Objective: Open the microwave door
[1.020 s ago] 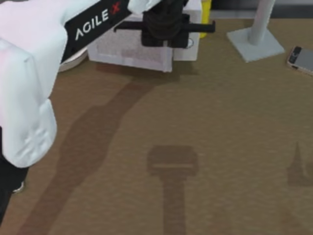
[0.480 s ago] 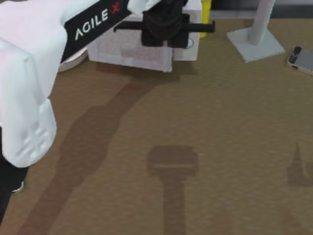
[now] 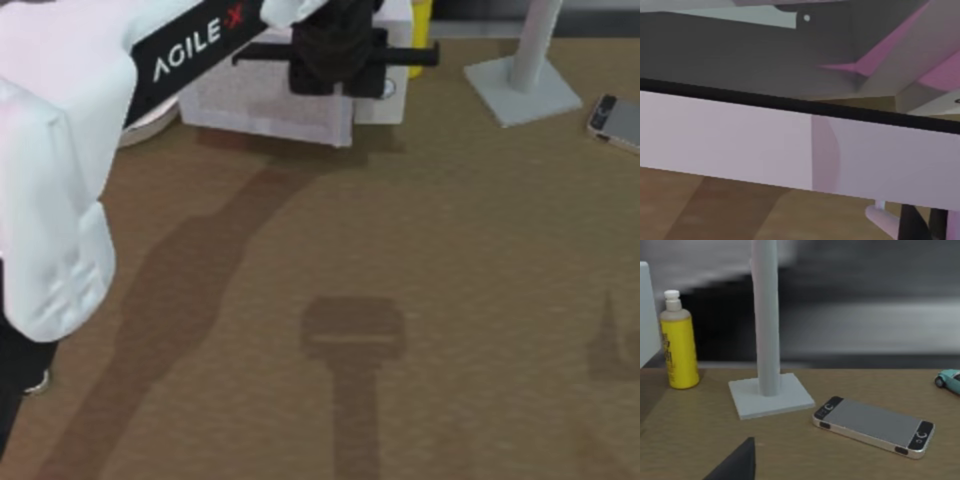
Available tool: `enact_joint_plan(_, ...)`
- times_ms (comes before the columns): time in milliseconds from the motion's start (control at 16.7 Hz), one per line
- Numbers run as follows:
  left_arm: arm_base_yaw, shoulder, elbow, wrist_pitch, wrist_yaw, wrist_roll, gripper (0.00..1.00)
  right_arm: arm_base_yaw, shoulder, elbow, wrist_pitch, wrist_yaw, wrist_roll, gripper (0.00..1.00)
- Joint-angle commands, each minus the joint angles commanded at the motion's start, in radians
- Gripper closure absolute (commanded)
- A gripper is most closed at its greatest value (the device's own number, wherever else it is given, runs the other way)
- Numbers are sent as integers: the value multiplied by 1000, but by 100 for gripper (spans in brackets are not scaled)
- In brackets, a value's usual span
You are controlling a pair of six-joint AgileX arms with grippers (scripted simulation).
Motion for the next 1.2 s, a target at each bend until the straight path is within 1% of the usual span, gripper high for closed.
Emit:
enact_joint_plan(180, -6, -9, -19, 14, 6, 9, 100, 0, 0, 0, 0, 0, 0, 0)
enact_joint_plan(540, 10, -119, -204, 106, 47, 98, 100, 0, 0, 0, 0, 0, 0, 0)
enact_joint_plan(1200, 11, -124, -211, 110, 50, 102, 100, 0, 0, 0, 0, 0, 0, 0)
